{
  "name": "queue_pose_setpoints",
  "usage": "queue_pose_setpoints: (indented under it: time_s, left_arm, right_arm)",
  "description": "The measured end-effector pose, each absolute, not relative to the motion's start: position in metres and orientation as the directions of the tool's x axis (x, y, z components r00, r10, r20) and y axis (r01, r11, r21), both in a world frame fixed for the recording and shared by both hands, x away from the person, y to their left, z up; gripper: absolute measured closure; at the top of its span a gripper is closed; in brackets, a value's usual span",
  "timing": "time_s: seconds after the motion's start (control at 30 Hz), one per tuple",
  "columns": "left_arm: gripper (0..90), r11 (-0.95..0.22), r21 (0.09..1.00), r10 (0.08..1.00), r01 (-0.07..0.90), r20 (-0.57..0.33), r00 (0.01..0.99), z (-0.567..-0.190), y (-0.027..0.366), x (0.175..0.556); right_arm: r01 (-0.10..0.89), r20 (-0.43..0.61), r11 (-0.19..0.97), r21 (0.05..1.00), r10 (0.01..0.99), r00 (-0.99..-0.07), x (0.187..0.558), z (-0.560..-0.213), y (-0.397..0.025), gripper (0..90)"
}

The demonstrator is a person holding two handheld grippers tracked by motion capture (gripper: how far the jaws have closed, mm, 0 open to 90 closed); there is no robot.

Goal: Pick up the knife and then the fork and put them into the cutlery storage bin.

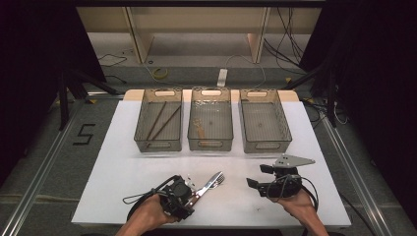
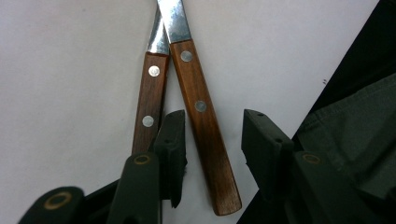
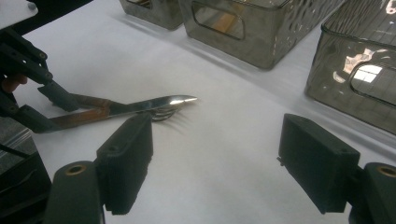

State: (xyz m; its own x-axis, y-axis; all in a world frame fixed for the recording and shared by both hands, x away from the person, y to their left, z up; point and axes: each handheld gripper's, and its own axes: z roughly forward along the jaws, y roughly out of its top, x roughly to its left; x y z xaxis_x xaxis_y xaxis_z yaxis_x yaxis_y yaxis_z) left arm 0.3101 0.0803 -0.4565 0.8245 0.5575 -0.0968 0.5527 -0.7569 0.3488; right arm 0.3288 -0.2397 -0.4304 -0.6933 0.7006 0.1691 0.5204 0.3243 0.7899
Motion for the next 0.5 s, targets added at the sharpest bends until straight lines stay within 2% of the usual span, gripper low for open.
queue_pose_setpoints:
  time_s: [0.5]
  left_arm:
    - [66.1,-0.768,0.325,0.566,0.551,-0.059,0.823,-0.4627,0.0746,0.3145]
  right_arm:
    - [0.520,0.170,0.329,0.788,0.695,-0.699,0.3291,-0.4307,-0.2385,27.0]
